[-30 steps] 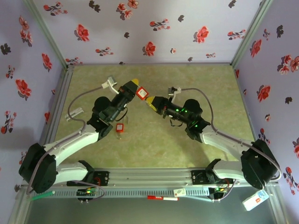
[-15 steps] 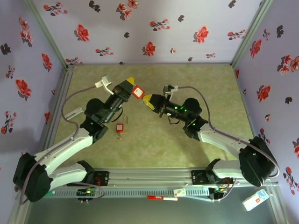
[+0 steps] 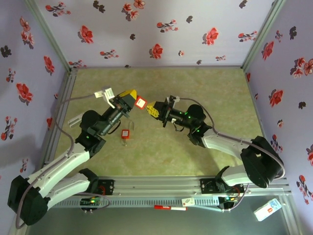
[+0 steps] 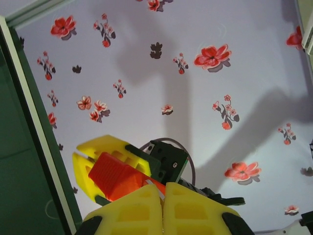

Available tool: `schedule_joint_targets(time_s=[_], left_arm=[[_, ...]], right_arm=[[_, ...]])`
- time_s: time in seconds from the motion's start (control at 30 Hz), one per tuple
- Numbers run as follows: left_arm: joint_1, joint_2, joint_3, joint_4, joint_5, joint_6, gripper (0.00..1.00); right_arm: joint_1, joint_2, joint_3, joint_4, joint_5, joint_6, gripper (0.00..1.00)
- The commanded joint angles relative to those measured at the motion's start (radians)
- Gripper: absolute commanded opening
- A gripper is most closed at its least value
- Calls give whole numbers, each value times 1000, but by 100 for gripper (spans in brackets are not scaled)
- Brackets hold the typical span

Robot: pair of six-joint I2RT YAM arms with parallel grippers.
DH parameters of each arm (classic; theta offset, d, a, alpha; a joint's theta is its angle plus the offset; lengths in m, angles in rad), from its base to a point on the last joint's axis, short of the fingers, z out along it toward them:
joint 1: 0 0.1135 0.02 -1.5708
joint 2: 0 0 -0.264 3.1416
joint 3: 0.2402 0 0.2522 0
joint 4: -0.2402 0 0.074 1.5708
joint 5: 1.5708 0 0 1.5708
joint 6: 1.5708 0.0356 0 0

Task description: Unlock with the key

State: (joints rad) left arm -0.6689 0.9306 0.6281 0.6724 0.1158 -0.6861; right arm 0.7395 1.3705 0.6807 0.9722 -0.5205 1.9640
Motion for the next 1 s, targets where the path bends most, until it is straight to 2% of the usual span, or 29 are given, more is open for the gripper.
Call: schedule_joint_targets(time_s=[0.0, 0.1, 0.13, 0.23, 0.3, 0.4, 0.47, 0.53, 0.63, 0.8, 0.97], left_arm=[[-10, -13, -59, -91, 204, 46, 0], [18, -7, -65, -89, 226, 8, 0], [29, -2, -62, -97, 235, -16, 0], [58, 7, -46, -153, 242, -81, 0], [73, 7, -20, -233, 237, -110, 0], [95, 8, 32, -398, 230, -125, 0], [107, 1, 45, -445, 230, -144, 0], [117, -5, 51, -466, 231, -168, 0], [121, -5, 69, -495, 230, -193, 0], [121, 4, 92, -518, 238, -214, 0], [121, 24, 120, -557, 256, -213, 0]], right_arm=[[-31, 6, 23, 129, 154, 110, 0], [-31, 7, 13, 106, 146, 133, 0], [-32, 4, 11, 96, 144, 130, 3], [-39, -24, 16, 15, 114, 96, 20], [-50, -60, 36, -103, 70, 32, 30], [-82, -150, 84, -441, 11, -150, 37], [-102, -214, 132, -703, 1, -308, 45], [-119, -244, 178, -883, -16, -429, 51], [-121, -267, 245, -1084, -17, -621, 59], [-89, -238, 367, -1393, -13, -948, 62], [9, -162, 467, -1611, 92, -1195, 64]])
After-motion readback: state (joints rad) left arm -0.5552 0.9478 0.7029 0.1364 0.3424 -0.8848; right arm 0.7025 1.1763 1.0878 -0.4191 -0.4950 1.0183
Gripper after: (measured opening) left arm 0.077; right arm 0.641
